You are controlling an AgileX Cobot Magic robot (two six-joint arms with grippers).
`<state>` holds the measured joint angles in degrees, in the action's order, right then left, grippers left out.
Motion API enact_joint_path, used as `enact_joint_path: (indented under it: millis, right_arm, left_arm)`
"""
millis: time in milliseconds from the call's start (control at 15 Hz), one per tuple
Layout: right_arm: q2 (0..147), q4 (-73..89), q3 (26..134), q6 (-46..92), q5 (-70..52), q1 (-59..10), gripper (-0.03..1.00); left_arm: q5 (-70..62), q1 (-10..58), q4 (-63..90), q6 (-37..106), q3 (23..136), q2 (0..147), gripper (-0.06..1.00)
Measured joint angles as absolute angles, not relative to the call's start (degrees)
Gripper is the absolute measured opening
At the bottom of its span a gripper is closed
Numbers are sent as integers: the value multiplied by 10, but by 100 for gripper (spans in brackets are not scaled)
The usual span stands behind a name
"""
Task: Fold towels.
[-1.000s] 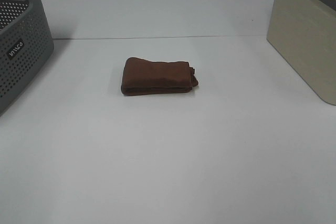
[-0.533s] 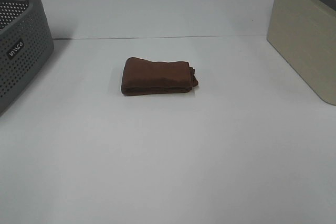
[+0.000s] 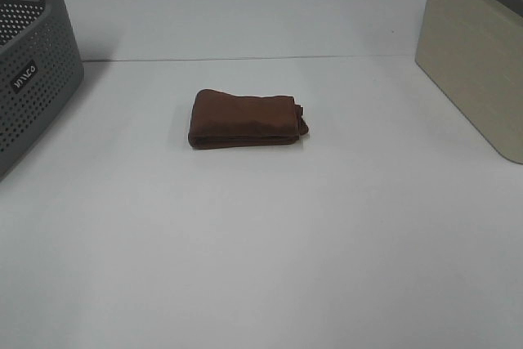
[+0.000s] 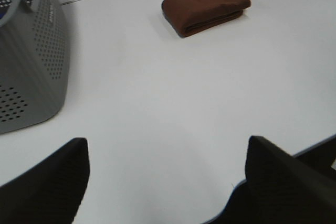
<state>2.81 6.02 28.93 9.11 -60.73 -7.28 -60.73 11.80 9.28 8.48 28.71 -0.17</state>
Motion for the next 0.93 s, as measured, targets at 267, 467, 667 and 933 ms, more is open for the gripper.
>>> enact_joint_path:
  millis: [267, 467, 667, 933]
  right_arm:
    - [25, 61, 289, 91, -607, 5, 97]
    - [3, 61, 289, 91, -607, 6, 97]
    - [-2, 61, 289, 91, -607, 6, 97]
    - [-2, 61, 289, 91, -607, 6, 97]
  left_arm:
    - [-606, 21, 93, 85, 287, -2, 77]
    - [-606, 12, 93, 85, 287, -2, 77]
    - [-606, 12, 93, 85, 287, -2, 77]
    - [-606, 12, 93, 85, 287, -2, 77]
